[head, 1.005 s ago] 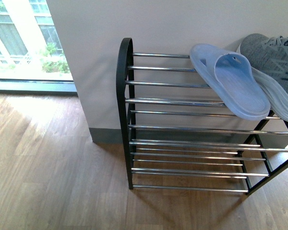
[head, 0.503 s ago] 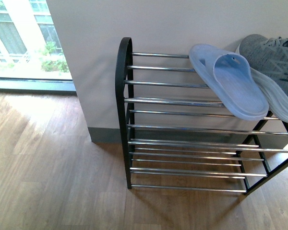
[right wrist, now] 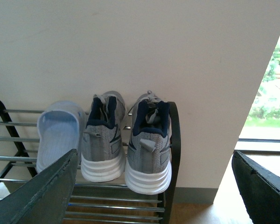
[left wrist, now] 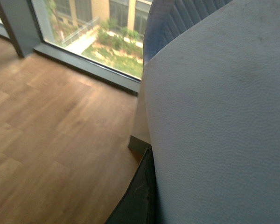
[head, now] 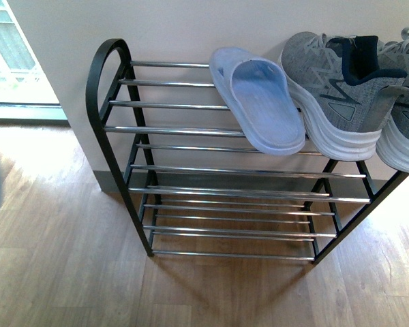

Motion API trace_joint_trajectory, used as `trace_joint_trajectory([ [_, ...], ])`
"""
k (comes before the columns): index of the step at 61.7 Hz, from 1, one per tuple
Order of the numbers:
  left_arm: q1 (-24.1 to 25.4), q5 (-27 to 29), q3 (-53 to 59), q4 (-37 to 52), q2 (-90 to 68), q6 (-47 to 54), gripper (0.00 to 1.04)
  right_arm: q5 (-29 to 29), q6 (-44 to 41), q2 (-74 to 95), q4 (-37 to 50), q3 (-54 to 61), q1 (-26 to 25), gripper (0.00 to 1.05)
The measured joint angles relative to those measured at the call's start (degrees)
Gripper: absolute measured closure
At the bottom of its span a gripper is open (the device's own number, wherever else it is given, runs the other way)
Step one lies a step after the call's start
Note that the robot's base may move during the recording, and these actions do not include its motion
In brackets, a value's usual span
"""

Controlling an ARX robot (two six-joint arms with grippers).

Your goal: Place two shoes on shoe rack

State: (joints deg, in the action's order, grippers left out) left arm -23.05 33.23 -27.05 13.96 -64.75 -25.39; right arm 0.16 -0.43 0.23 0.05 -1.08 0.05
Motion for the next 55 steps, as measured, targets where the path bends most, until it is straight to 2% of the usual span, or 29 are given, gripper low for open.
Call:
trace_joint_trajectory([
  [8,1.01,-11.41,-11.43,-4.46,-13.05,-1.97,1.03,-0.02,0.00,0.00,-0.02,0.00,0.00,0.09],
  [28,4.26,-22.32,-35.32,-18.23,-38.27,5.77,1.03,-0.04,0.00,0.00,-0.02,0.00,0.00,0.09],
  [42,4.52,-27.23,-52.94,-26.75,-50.42,15.39,1.03,-0.04,0.00,0.00,-0.02,0.00,0.00,0.09],
  [55,3.67,-27.47,-60.74,-31.23,-58.34,23.10,1.03,-0.02,0.00,0.00,-0.02,0.00,0.00,0.09],
])
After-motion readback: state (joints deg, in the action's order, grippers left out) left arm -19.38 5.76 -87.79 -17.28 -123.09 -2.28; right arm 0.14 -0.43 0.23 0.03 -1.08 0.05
